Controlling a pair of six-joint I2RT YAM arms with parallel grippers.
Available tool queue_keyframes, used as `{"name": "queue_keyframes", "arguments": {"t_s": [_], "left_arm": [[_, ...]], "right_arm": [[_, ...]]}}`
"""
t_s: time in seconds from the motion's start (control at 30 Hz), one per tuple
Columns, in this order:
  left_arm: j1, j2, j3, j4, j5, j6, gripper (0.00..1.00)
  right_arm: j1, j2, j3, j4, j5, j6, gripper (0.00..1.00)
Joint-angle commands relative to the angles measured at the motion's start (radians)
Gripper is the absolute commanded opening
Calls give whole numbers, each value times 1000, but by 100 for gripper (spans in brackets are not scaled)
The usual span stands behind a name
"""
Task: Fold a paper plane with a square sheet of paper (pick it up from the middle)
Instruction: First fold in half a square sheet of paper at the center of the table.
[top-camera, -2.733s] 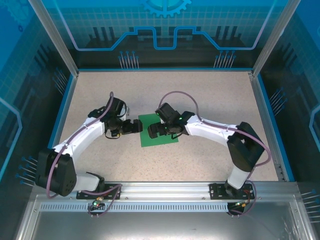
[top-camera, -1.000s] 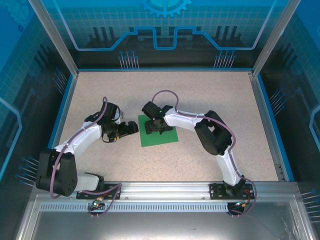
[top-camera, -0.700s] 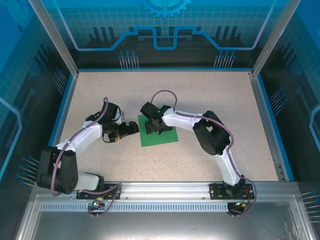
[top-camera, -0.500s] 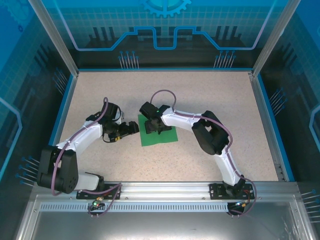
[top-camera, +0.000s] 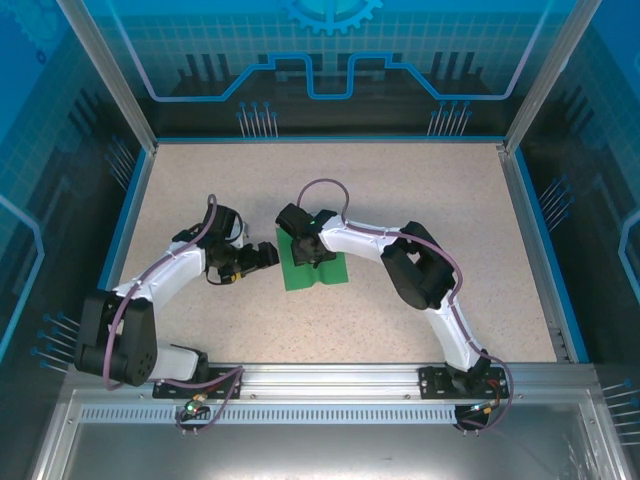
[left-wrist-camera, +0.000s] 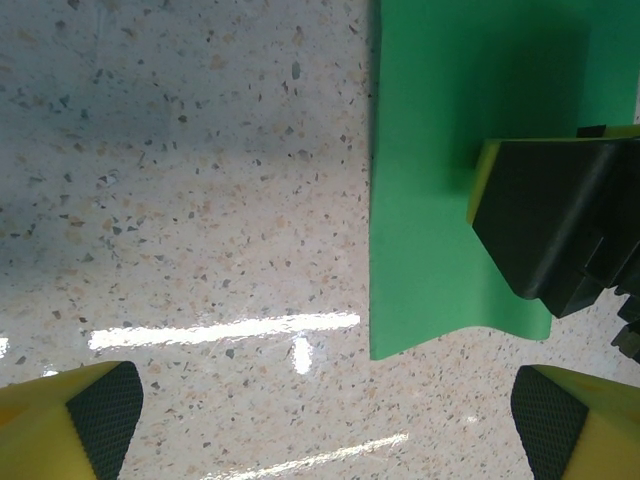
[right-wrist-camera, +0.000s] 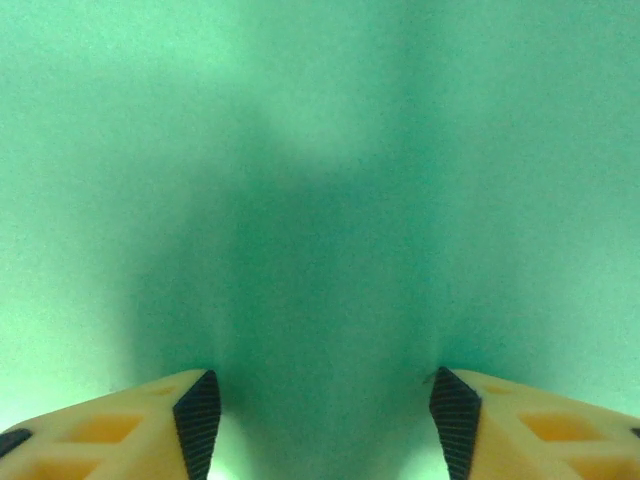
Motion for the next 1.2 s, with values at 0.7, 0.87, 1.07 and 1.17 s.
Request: {"name": "queue_keyframes", "arguments": {"t_s": [0.7, 0.87, 1.07, 1.17], "left_arm": [[10, -35, 14, -36, 12, -21, 99], [11, -138, 44, -107, -19, -22, 99], [20, -222, 89, -159, -17, -40, 99], [22, -232, 100, -148, 6, -65, 99]], "right_arm": [[32, -157, -75, 60, 10, -52, 24], [24, -267, -167, 190, -114, -35, 24], [-31, -409, -368, 490, -385, 72, 23], [-70, -445, -486, 683, -512, 151, 23]]}}
